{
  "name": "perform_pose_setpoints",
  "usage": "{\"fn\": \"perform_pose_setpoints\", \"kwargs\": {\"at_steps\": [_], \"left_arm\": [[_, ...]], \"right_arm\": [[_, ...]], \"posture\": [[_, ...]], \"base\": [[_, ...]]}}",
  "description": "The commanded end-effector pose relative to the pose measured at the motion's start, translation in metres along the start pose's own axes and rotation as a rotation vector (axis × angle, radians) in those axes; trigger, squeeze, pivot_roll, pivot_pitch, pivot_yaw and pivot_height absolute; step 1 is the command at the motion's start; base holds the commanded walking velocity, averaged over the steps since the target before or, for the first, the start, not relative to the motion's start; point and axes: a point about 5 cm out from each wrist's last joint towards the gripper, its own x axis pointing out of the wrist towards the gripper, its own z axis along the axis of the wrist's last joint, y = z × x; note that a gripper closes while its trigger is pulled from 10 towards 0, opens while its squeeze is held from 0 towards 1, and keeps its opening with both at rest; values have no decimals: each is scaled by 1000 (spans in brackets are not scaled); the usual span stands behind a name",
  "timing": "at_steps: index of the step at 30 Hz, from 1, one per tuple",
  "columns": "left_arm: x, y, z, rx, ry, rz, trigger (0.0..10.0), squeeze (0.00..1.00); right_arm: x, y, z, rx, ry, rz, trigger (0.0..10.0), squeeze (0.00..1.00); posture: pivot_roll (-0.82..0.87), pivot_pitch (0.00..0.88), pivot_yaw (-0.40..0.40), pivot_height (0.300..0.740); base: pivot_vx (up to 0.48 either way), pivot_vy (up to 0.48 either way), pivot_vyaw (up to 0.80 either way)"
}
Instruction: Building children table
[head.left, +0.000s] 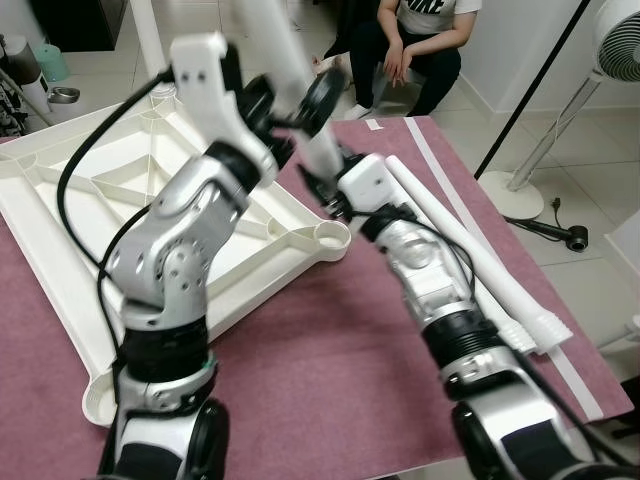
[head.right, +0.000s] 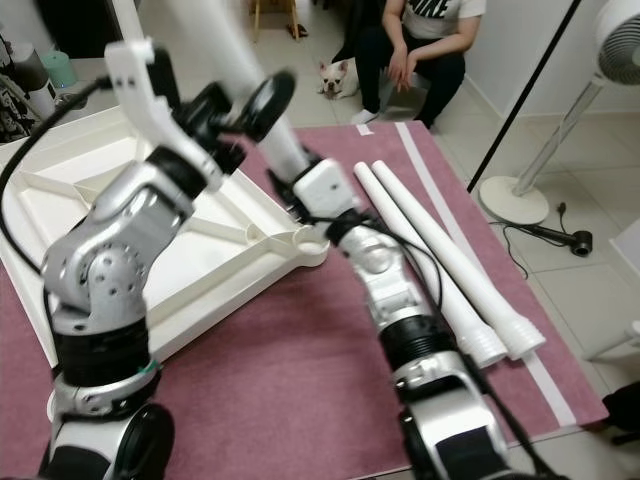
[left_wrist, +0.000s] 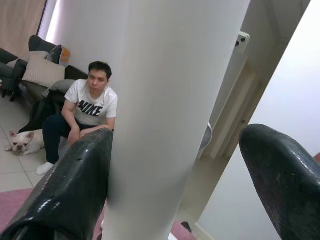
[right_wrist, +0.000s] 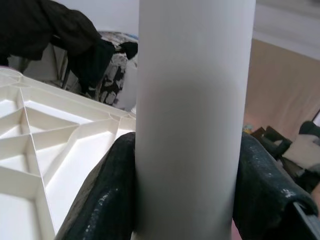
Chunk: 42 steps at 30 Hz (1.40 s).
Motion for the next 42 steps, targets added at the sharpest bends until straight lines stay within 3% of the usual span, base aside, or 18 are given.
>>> {"fn": "perform_pose_setpoints", "kwargs": {"at_steps": [1,5,6,7,13,19,24,25,27,29,30,31,42], "left_arm": [[4,-9,0,-34,-1,-75,10000,0],[8,-9,0,-24,10,-58,10000,0],[9,-8,-1,-10,20,-46,7804,0],[10,-7,-3,5,37,-28,0,0],[10,-6,-11,50,93,-9,0,0],[9,-7,-12,43,96,-11,0,0],[8,-11,-16,105,122,-32,0,0],[7,-14,-19,143,138,-47,0,0],[7,-14,-19,143,138,-47,0,0],[5,-17,-26,263,170,-81,0,0],[5,-17,-26,263,170,-81,0,0],[5,-18,-28,298,176,-88,0,0],[5,-18,-36,403,192,-96,0,0]], "right_arm": [[4,4,1,-26,-7,53,10000,0],[6,9,1,-29,-12,75,10000,0],[6,10,1,-23,-13,75,10000,0],[6,11,1,-19,-13,74,10000,0],[4,12,-1,-11,-8,63,10000,0],[2,11,-4,-4,3,49,10000,0],[2,9,-6,-10,22,28,10000,16],[3,9,-4,13,25,33,10000,1000],[3,9,-4,13,25,33,10000,1000],[6,13,3,94,11,80,10000,1000],[6,13,3,94,11,80,10000,1000],[7,14,8,124,6,101,10000,0],[9,16,22,155,27,185,10000,0]], "posture": [[87,0,0,740],[90,0,0,740],[90,0,0,740],[90,0,-2,740],[86,0,3,740],[84,0,7,740],[82,0,8,740],[82,0,8,740],[82,0,8,740],[82,0,8,740],[82,0,8,740],[76,0,9,740],[62,0,5,740]], "base": [[0,0,0],[0,0,0],[0,0,0],[0,0,0],[0,0,0],[0,0,0],[0,0,0],[0,0,0],[0,0,0],[0,0,0],[0,0,0],[0,0,0],[0,0,0]]}}
